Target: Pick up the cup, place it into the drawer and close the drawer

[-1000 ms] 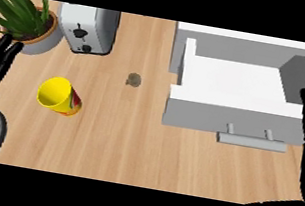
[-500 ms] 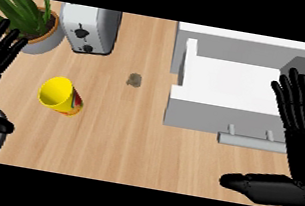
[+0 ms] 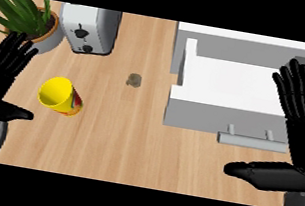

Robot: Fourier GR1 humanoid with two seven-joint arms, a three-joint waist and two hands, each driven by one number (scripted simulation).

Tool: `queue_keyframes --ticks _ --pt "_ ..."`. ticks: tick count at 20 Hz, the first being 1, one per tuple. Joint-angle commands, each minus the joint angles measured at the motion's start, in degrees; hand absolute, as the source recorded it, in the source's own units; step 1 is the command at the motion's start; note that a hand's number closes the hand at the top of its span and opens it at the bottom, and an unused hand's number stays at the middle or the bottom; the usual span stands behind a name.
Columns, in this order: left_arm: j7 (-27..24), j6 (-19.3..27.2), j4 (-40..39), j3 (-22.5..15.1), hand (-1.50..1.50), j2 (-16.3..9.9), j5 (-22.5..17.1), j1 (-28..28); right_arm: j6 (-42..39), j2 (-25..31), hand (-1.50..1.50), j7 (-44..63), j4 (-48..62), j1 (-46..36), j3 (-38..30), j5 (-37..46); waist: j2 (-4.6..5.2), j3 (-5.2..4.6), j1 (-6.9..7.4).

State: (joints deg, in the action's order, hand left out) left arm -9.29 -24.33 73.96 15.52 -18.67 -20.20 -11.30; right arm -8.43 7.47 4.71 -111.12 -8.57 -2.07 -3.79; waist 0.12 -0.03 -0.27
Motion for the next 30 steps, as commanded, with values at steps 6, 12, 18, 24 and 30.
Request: queue_keyframes --ticks 6,12,18,24,30 --pt "-16.00 -1.85 -25.71 1.90 -1.50 -3.22 9.34 -5.37 -0.88 2.27 -1.50 0.15 4.36 -5.94 -3.91 -1.43 0.13 -0.04 -0.26" --pt "-26.46 0.33 -40.45 0.47 -1.50 -2.05 15.15 -10.13 -0.62 1.47 -1.50 0.77 3.08 -5.49 -2.50 -0.48 0.10 -0.05 -0.43" --pt "-37.05 1.33 -52.68 -0.35 -1.50 -3.15 19.71 -11.85 0.61 0.16 -1.50 -1.64 7.70 -7.75 -2.19 1.15 0.29 -0.09 -0.47" --pt "-43.03 0.23 -61.88 0.23 -1.50 -5.34 21.28 -15.64 -1.31 2.19 -1.50 2.97 4.65 -8.53 -4.22 -3.18 0.42 -0.17 -1.02" --pt "-46.41 3.37 -63.49 0.66 -1.50 -2.72 21.49 -16.30 -2.09 2.48 -1.50 2.47 2.47 -6.35 -4.06 -3.26 0.65 -0.27 -1.73"
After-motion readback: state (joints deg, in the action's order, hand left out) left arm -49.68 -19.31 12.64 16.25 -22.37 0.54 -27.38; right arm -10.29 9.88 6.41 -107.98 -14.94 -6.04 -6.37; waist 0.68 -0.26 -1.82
